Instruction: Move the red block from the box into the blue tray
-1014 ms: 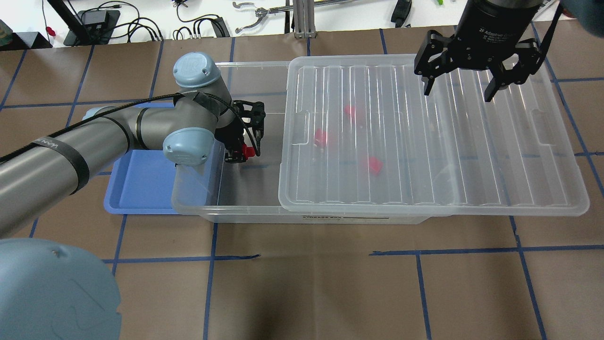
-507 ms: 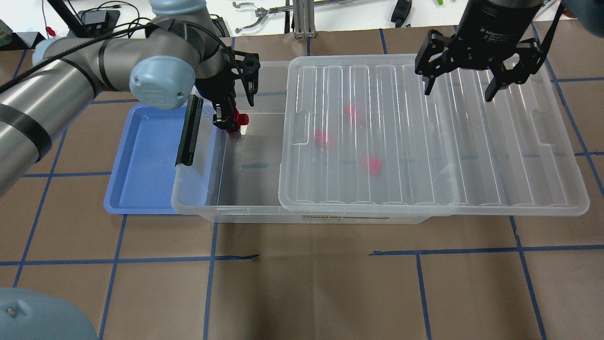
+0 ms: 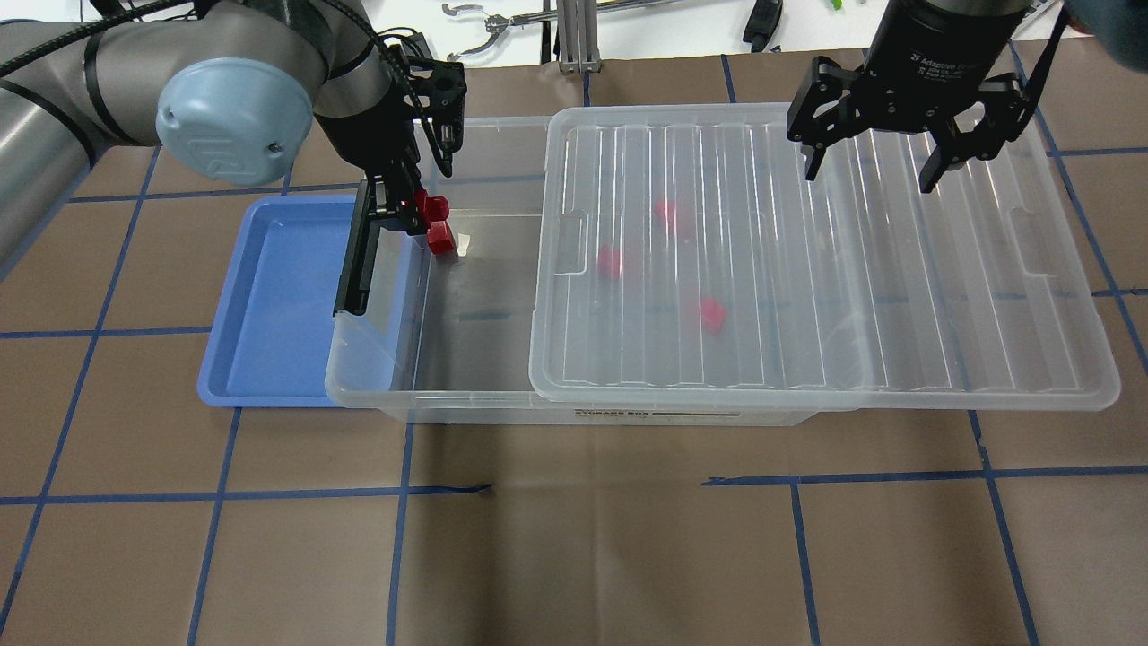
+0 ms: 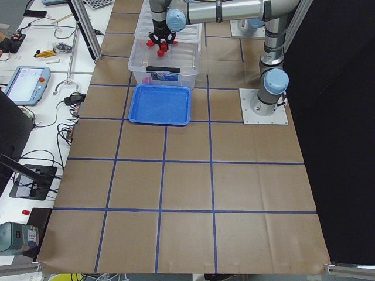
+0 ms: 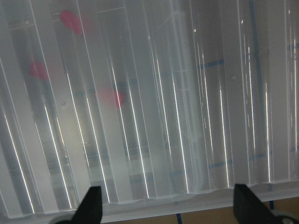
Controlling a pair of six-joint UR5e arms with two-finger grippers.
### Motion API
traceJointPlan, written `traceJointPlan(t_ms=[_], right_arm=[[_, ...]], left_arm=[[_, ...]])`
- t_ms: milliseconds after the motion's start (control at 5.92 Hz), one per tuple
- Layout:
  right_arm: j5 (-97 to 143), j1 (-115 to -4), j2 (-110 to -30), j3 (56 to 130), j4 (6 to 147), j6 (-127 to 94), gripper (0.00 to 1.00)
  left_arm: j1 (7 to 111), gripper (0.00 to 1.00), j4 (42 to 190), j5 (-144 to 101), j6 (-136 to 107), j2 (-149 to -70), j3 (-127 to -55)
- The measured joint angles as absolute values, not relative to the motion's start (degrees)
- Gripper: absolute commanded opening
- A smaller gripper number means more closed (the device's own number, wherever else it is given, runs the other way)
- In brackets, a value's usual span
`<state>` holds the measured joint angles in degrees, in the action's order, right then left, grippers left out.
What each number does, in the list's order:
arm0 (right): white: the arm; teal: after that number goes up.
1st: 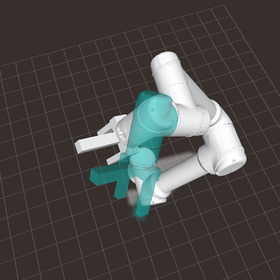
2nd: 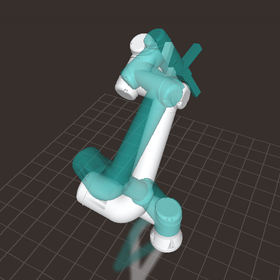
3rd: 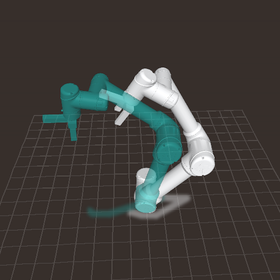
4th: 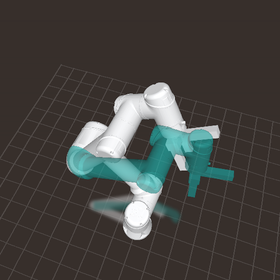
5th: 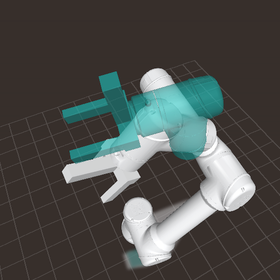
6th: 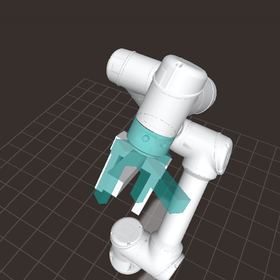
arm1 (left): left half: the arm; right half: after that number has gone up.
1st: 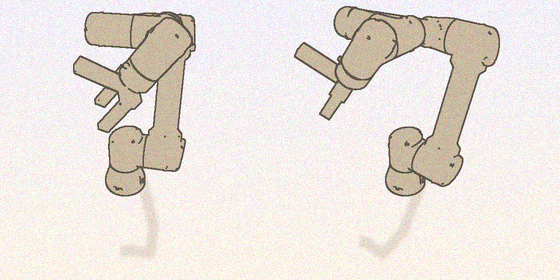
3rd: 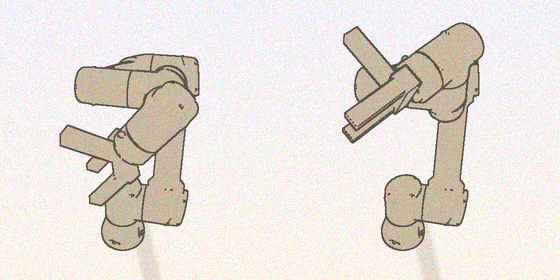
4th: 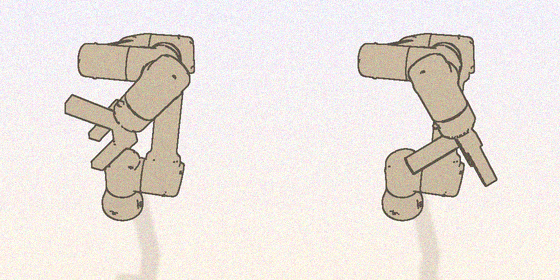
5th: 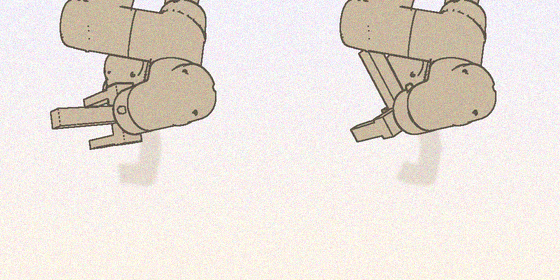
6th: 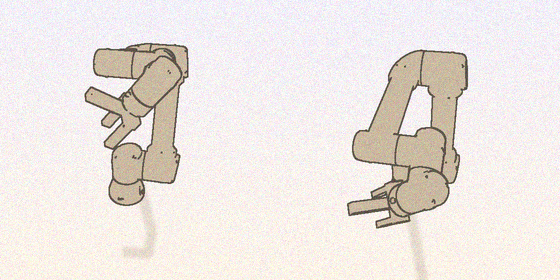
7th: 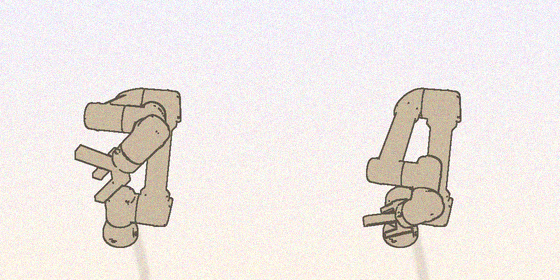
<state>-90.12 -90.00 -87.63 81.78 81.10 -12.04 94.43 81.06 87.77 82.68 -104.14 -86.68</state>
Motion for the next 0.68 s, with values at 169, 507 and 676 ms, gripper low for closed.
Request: traceJointPlan(t_ms=[169,507,676], right_arm=[[-90.1,-90.0,-87.5,81.8,81.2,-12.1,1.00],[-90.1,-90.0,-87.5,81.8,81.2,-12.1,1.00],[-90.1,-89.8,-87.4,81.8,81.3,-11.5,1.00]], left_arm=[[91.4,0.10,81.2,87.8,83.4,-103.8,-86.8],[81.6,0.10,81.0,87.8,89.5,-102.9,-88.5],[77.0,0.10,80.8,87.9,95.3,-103.2,-89.2]])
